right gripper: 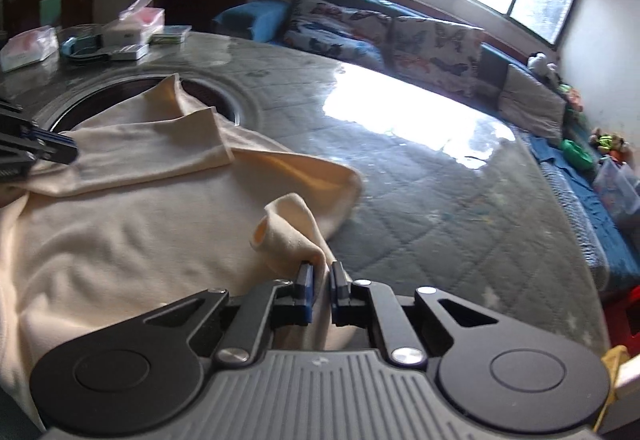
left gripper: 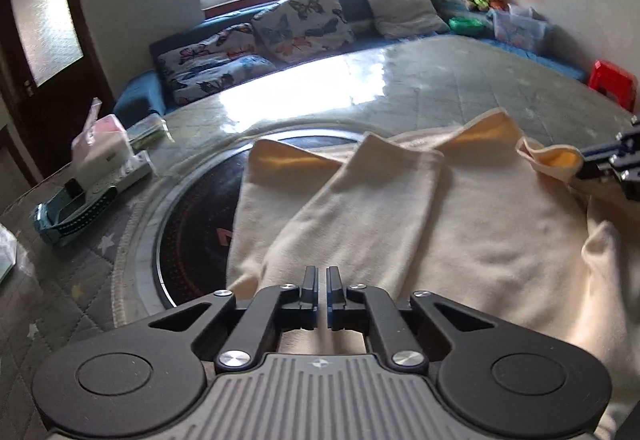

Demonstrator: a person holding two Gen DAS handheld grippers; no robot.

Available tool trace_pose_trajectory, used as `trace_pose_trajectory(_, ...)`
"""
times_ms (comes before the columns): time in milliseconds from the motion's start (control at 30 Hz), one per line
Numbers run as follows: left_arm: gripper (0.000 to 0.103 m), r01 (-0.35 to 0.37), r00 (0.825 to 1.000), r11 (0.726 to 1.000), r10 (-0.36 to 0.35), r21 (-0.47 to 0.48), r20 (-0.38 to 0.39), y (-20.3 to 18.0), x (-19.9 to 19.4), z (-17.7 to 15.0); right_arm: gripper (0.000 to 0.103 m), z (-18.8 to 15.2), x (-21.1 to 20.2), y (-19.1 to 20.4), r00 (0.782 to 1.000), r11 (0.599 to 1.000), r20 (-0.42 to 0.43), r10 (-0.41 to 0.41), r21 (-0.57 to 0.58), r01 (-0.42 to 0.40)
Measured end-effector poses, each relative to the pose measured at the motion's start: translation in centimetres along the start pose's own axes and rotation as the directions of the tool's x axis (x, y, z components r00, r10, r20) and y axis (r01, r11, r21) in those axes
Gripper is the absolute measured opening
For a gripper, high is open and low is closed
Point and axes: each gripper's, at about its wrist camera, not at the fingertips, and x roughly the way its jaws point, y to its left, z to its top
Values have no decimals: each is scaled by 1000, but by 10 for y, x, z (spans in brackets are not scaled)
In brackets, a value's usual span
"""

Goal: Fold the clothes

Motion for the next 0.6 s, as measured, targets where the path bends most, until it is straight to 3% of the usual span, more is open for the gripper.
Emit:
trace_pose_trajectory(200,0,-32,999,996,35,-84,35,23,-18,3,7,-5,-5,-10,999,999,1,-50,16,50)
trace_pose_trajectory(300,1,-14,999,995,18,-102,33,29,-24,2,8,-5,-7,-15,1000,998,8,-28,50,27)
trace_pose_trajectory(467,5,16,1000,998,-15,-63,19,15,-22,1,24,-5,-8,-10,1000,998,12,23,62,-24)
trace_pose_trajectory(500,7,18,1000,999,-17,-50,18,10,-20,0,27,-5,-7,-7,999,998,13,31,57,-32)
trace_pose_trajectory(533,14,18,1000,999,-18,-37,17,6,-18,1,39,-5,-7,-5,999,998,14,40,52,-40)
trace_pose_trajectory(600,28,19,1000,1000,-19,-10,14,-4,-13,1,43,-5,-2,-1,999,998,7,37,43,-37)
